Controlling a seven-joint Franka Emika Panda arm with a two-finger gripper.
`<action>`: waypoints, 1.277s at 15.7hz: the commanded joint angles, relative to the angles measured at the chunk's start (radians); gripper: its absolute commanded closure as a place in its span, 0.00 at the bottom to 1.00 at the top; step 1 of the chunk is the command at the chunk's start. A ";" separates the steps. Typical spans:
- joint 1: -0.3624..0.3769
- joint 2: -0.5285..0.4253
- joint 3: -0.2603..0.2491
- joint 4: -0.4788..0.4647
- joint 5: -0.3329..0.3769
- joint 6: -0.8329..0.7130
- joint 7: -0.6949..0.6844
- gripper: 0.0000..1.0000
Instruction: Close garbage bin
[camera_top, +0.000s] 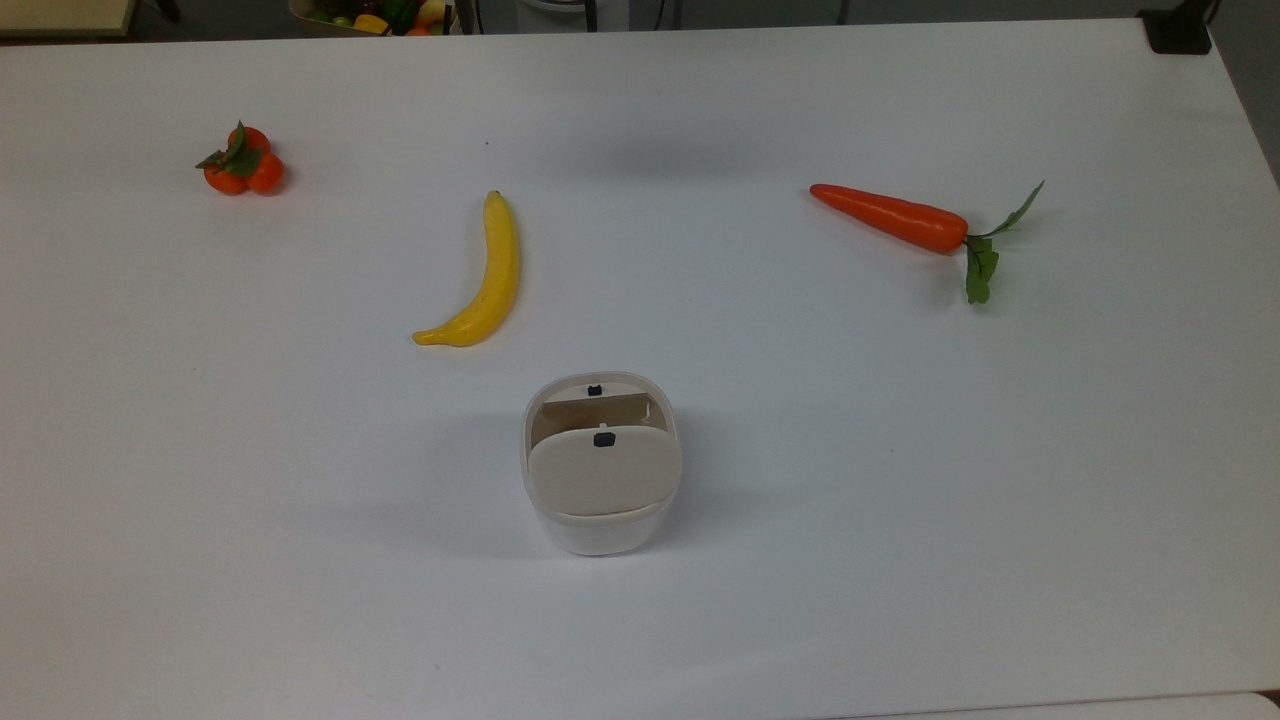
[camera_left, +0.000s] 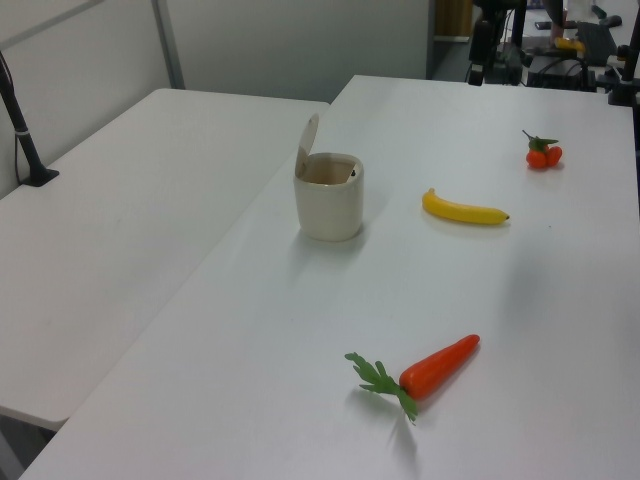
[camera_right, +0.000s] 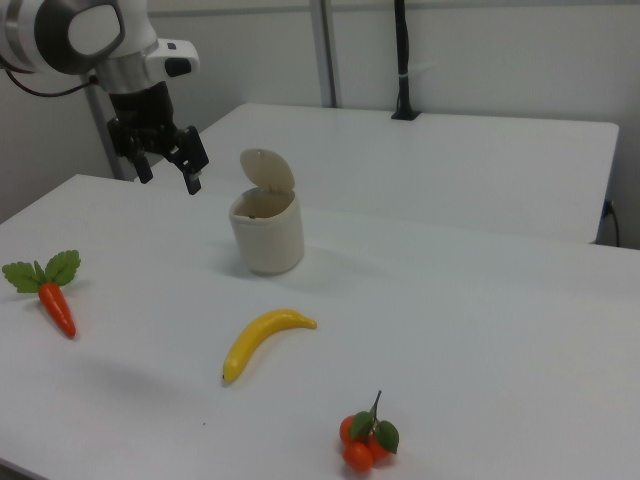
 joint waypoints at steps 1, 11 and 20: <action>0.000 -0.003 0.000 -0.017 0.002 0.031 -0.020 0.00; 0.002 0.003 0.000 -0.020 0.004 0.031 -0.020 0.00; -0.006 0.014 -0.008 -0.022 0.070 0.092 -0.018 0.83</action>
